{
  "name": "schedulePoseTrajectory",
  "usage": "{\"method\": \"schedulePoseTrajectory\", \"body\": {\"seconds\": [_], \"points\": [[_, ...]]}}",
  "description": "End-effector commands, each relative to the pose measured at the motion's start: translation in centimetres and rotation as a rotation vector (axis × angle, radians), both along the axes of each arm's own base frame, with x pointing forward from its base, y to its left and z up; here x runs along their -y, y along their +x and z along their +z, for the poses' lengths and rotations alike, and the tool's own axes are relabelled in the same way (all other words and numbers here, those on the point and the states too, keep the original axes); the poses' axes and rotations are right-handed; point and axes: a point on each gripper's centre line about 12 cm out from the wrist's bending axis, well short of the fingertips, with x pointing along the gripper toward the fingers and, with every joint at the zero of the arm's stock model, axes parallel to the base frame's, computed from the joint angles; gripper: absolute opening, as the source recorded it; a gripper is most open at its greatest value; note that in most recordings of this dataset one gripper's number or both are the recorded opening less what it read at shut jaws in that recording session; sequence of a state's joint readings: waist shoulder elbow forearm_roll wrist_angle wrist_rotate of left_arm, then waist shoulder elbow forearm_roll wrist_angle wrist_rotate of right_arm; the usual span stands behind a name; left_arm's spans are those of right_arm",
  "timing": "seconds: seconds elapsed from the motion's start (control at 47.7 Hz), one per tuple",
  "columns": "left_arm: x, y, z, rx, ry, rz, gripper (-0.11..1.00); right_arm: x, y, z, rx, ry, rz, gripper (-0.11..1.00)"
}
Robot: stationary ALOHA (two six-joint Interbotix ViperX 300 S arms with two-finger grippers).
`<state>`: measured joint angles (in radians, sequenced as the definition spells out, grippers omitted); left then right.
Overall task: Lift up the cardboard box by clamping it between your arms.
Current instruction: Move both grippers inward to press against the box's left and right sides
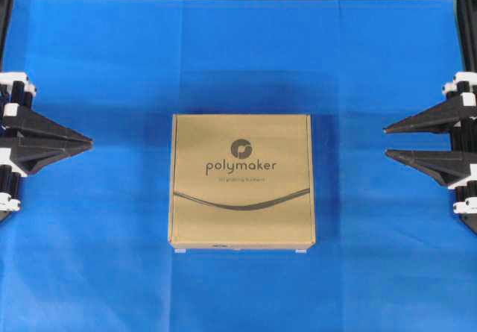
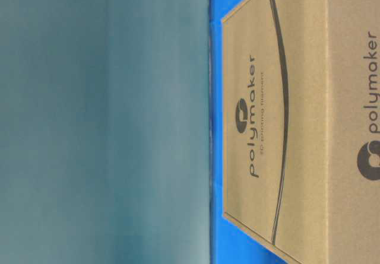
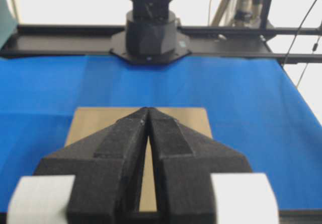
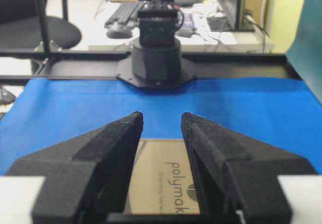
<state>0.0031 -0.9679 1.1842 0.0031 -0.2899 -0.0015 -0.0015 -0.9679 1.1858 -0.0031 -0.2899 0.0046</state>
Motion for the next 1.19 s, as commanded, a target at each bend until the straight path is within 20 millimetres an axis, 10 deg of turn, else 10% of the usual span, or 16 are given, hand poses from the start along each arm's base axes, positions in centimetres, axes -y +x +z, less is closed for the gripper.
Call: {"method": "schedulePoseTrajectory", "body": {"seconds": [0.0, 0.21, 0.734, 0.859, 1.174], "points": [[0.1, 0.9, -0.2, -0.057, -0.013, -0.008, 0.05, 0.2, 0.5, 0.4, -0.005, 0.017, -0.008, 0.14], [0.0, 1.9, -1.0, -0.209, -0.033, -0.001, 0.0, 0.3, 0.9, -2.1, -0.333, 0.135, -0.025, -0.03], [-0.1, 4.3, -6.1, -0.655, -0.032, 0.015, 0.0, 0.7, 2.4, -8.9, -0.957, 0.095, -0.051, 0.02], [-0.2, 4.8, -7.1, -0.714, -0.035, 0.019, 0.08, 0.8, 2.8, -9.7, -0.997, 0.081, -0.046, 0.17], [-0.6, 6.0, -9.9, -0.824, -0.058, 0.042, 0.88, 0.9, 3.3, -11.9, -1.091, 0.07, -0.05, 0.96]]}}
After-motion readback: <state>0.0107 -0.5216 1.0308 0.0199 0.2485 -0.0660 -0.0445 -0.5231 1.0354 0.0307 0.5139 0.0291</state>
